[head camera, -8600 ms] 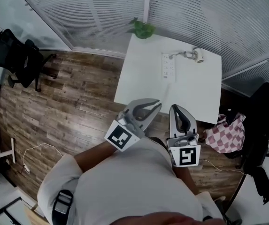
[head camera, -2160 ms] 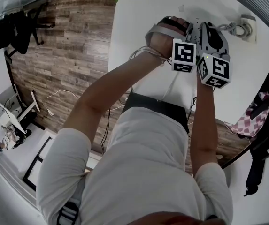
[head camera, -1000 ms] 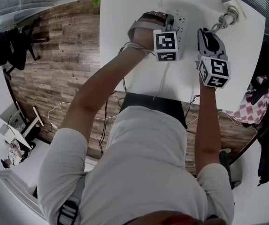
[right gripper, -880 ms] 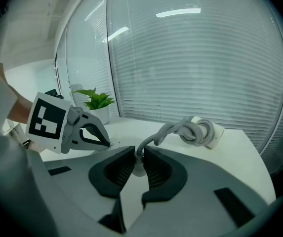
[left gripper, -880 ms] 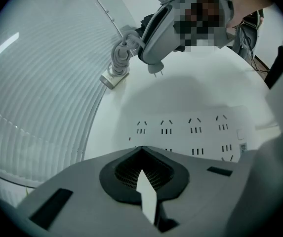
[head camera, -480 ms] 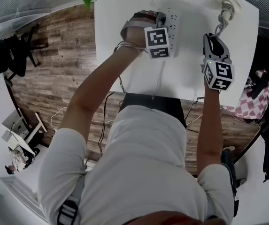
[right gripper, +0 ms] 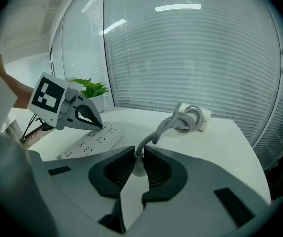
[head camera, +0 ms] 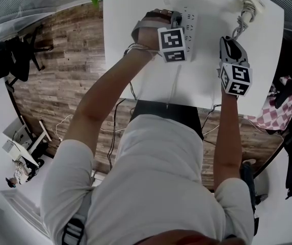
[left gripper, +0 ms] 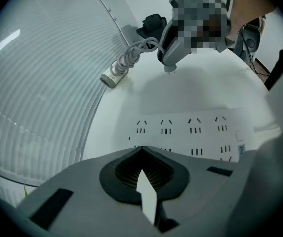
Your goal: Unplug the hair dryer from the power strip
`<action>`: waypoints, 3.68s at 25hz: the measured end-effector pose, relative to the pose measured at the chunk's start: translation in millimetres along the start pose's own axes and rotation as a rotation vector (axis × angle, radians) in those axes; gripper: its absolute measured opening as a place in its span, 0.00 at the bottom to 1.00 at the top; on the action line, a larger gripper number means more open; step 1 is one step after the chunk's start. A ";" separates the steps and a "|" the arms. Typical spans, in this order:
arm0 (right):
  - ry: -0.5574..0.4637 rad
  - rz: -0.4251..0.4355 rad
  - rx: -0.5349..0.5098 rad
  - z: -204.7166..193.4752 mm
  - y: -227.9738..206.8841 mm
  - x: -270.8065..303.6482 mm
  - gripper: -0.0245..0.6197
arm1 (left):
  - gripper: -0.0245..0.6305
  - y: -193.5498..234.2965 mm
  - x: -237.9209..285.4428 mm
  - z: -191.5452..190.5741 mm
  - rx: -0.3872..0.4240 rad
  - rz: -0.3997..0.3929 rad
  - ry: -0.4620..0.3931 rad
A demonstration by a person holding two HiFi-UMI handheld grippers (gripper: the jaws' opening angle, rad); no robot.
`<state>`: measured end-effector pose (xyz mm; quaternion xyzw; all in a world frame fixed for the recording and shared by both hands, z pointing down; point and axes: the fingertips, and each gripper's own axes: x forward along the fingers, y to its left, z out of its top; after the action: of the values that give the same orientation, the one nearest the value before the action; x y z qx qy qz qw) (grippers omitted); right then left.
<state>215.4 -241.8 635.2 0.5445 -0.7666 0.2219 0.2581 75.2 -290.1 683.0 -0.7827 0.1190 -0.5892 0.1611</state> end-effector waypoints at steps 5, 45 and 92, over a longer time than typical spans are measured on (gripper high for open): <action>0.019 -0.003 0.000 -13.0 0.6 5.8 0.15 | 0.07 0.0 -0.3 0.8 0.002 0.002 -0.001; -0.079 0.020 -0.032 51.7 24.2 -62.0 0.22 | 0.07 15.9 -130.1 59.2 -0.416 0.028 -0.425; -0.468 0.281 -0.129 229.1 186.1 -269.9 0.09 | 0.07 23.3 -433.0 82.7 -0.818 0.204 -1.047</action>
<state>77.3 -132.3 276.2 0.4516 -0.8859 0.0747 0.0749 34.7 -139.4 270.1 -0.9481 0.3122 -0.0213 -0.0569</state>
